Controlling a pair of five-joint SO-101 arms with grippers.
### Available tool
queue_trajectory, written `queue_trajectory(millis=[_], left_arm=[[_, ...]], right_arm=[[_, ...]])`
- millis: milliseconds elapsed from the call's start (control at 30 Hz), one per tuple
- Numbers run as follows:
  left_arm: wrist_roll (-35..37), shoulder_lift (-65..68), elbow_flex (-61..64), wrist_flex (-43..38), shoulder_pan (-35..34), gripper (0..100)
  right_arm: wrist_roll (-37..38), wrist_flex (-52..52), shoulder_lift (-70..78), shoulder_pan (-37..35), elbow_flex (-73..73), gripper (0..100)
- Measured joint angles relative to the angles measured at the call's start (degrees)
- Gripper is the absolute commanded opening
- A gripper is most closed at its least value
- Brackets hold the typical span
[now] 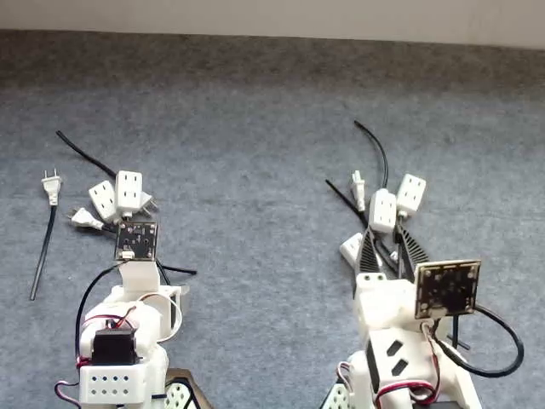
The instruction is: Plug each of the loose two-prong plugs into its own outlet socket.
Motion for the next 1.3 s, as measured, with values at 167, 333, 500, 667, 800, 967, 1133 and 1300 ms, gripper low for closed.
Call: queue_trajectory(millis=[167,333,500,667,800,967,1133,1300], left_arm=[[0.0,0.0,0.0,0.0,0.0,21],[0.0,0.0,0.0,0.0,0.0,21],[0.0,0.0,0.0,0.0,0.0,21],[0.0,0.0,0.0,0.0,0.0,21],[0.0,0.0,0.0,0.0,0.0,21],[0.0,0.0,0.0,0.0,0.0,21],[0.0,0.0,0.0,0.0,0.0,21],[0.0,0.0,0.0,0.0,0.0,21]], right_arm=[[11.16,0.44,0.35,6.33,-0.79,13.9],[12.48,1.41,11.34,9.58,-7.74,25.5],[12.48,12.04,39.3,9.76,-25.23,34.3],[12.48,24.18,70.15,5.54,-51.43,34.3],[16.35,24.53,86.59,2.29,-59.87,34.3],[19.16,24.53,94.59,-2.37,-56.44,34.3],[21.36,24.53,95.65,-2.37,-51.43,34.3],[25.41,21.27,95.74,-2.46,-38.42,34.3]])
